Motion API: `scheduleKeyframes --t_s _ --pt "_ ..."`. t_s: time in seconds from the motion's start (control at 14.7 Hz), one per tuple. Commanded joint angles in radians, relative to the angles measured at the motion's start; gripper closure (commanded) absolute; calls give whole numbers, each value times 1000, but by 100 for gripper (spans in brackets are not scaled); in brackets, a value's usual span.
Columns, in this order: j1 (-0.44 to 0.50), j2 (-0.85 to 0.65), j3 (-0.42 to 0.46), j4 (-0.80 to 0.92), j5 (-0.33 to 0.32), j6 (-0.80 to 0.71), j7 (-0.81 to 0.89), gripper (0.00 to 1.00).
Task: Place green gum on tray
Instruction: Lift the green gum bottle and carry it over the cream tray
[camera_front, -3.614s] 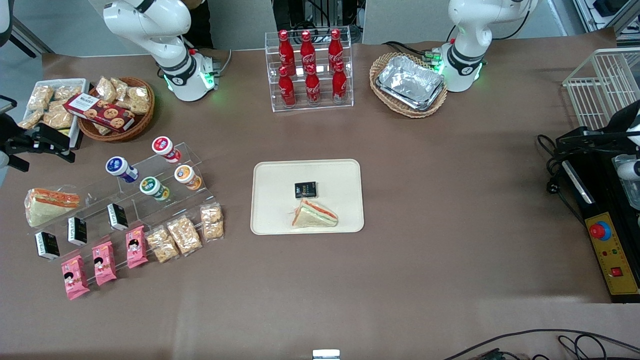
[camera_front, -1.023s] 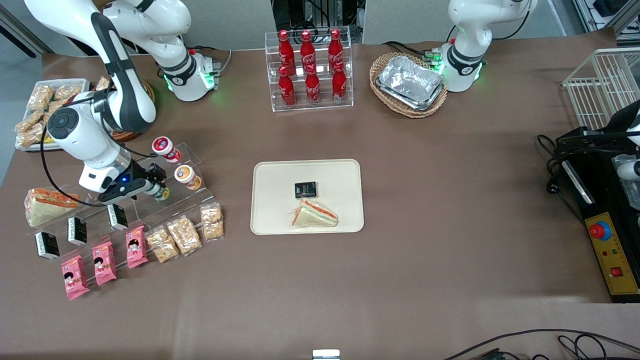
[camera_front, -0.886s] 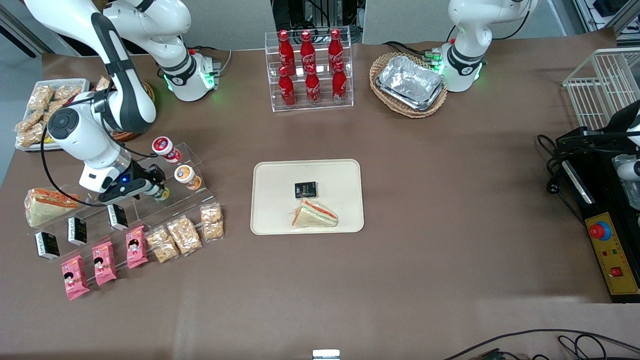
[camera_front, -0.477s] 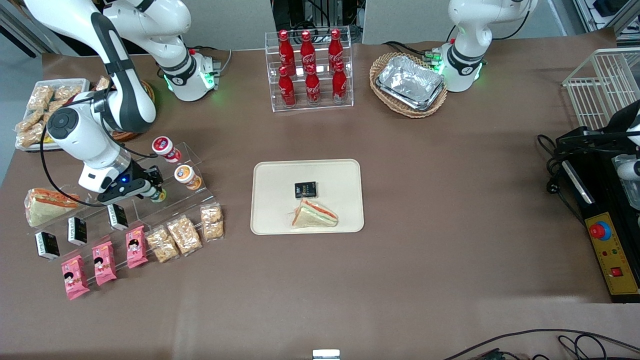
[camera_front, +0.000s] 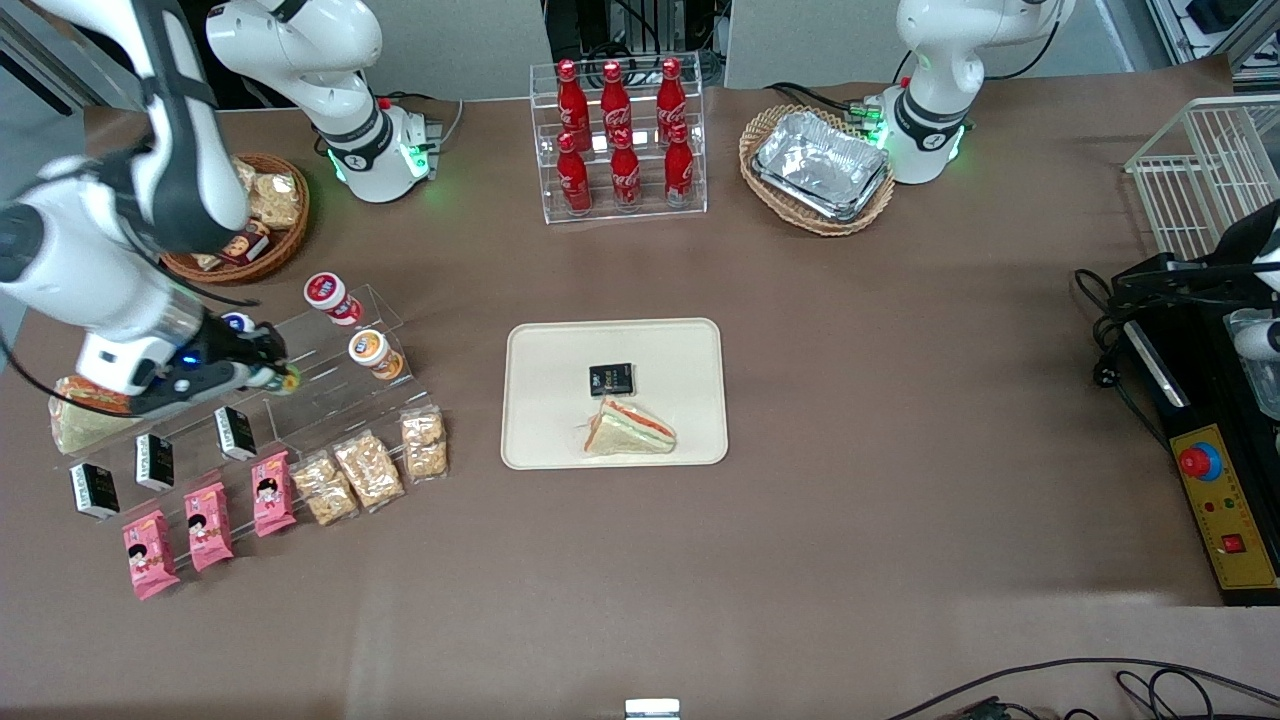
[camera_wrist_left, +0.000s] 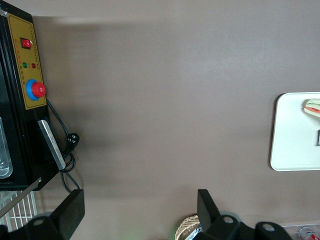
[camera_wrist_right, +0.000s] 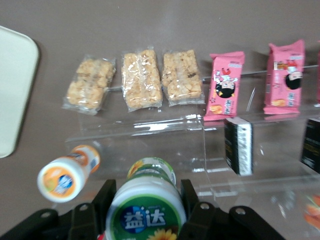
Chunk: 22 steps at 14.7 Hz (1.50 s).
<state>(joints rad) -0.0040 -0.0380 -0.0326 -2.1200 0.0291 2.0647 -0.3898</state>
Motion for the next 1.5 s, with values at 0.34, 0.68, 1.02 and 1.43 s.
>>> scheduleKeyframes --t_s 0.34,0.68,1.02,1.43 --pt "70 6 -1 460 9 -445 118 98" --pt "275 4 -3 506 8 -480 518 96" --pt "461 41 -4 505 5 -416 869 96" --pt "588 142 -6 369 -6 -226 1138 96"
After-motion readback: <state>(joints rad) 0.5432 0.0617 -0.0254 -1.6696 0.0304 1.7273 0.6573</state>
